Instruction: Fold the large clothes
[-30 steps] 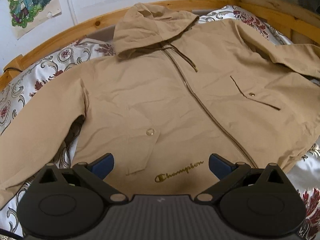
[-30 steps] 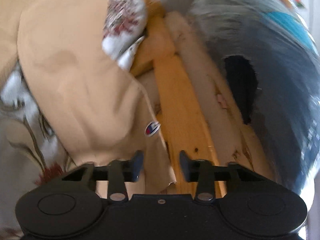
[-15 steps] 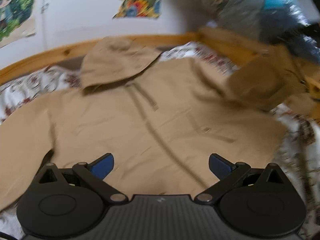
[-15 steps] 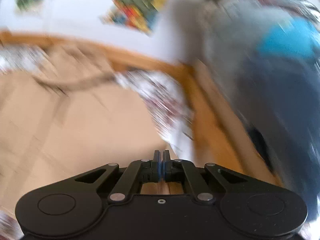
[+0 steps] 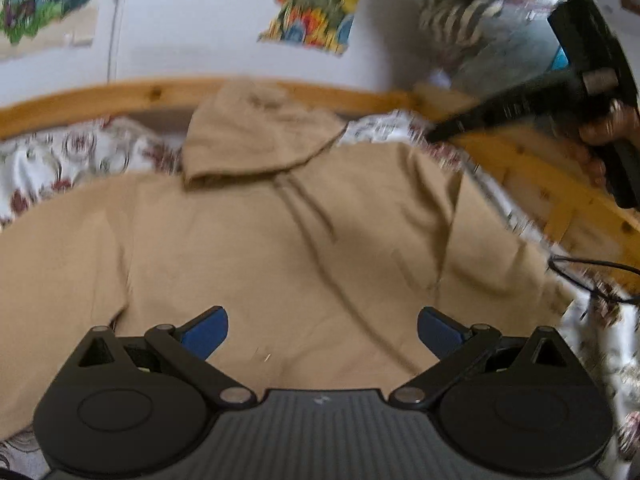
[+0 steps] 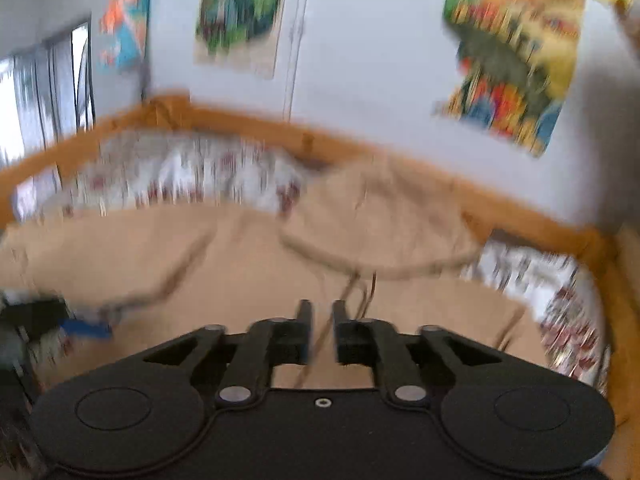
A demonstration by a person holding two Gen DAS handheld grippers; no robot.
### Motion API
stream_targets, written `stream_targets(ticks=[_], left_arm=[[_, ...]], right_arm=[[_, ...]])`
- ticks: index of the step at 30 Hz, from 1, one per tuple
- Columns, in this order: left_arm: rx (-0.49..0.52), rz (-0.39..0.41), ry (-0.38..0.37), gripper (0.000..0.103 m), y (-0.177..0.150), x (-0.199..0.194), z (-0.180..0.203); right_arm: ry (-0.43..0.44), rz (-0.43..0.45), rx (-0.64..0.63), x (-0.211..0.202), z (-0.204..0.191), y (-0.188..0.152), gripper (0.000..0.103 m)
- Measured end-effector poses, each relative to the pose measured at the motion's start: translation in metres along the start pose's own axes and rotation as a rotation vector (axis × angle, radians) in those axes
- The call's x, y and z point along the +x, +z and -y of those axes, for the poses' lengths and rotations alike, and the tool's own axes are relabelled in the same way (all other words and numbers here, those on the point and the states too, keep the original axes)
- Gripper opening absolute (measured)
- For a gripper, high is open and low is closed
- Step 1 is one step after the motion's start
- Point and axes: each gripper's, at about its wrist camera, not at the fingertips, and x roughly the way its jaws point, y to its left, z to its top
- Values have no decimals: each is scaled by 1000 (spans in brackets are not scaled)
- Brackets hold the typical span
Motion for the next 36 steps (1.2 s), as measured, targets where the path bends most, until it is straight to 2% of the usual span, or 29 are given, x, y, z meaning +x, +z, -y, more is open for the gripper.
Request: stream_targets(ticks=[1, 3, 5, 7, 8, 12, 14, 15, 16, 17, 20, 23, 25, 27, 31, 34, 36], left_arm=[[4, -21, 8, 102, -3, 7, -3], [8, -57, 20, 102, -7, 22, -8], [-2, -81, 25, 102, -7, 38, -12], [-13, -97, 7, 102, -11, 51, -15], [-14, -102, -7, 102, -11, 57, -14], [8, -124, -73, 102, -12, 79, -8], [22, -134, -119, 102, -15, 89, -2], [31, -140, -134, 102, -16, 94, 2], [39, -146, -154, 102, -17, 98, 6], [45, -146, -174, 102, -20, 98, 10], [62, -135, -254, 102, -21, 103, 19], [75, -115, -339, 102, -18, 102, 27], [72, -100, -387, 102, -15, 100, 31], [48, -81, -426, 102, -10, 98, 31], [-35, -57, -491, 102, 2, 101, 18], [-59, -39, -464, 102, 10, 102, 9], [-83, -56, -367, 98, 14, 108, 2]], right_arm=[[-8, -52, -19, 19, 3, -13, 22], [-32, -146, -27, 47, 3, -43, 32], [-42, -239, 9, 74, 7, -80, 33], [-17, -301, 47, 87, 5, -117, 33], [0, -320, 56, 92, 2, -134, 34], [10, -335, 3, 98, -15, -165, 61], [-27, -337, -44, 102, -20, -171, 59], [-32, -332, -35, 101, -20, -173, 50], [-33, -319, -8, 100, -16, -171, 41], [-27, -309, 15, 98, -12, -169, 21], [18, -270, 110, 88, 1, -158, 0], [135, -179, 232, 70, 11, -130, 0], [210, -107, 264, 58, 10, -108, 0], [276, -42, 259, 53, 4, -83, 0], [347, 33, 208, 60, -5, -46, 0], [373, 57, 155, 73, -13, -29, 0], [399, 65, 156, 81, -17, -19, 0]])
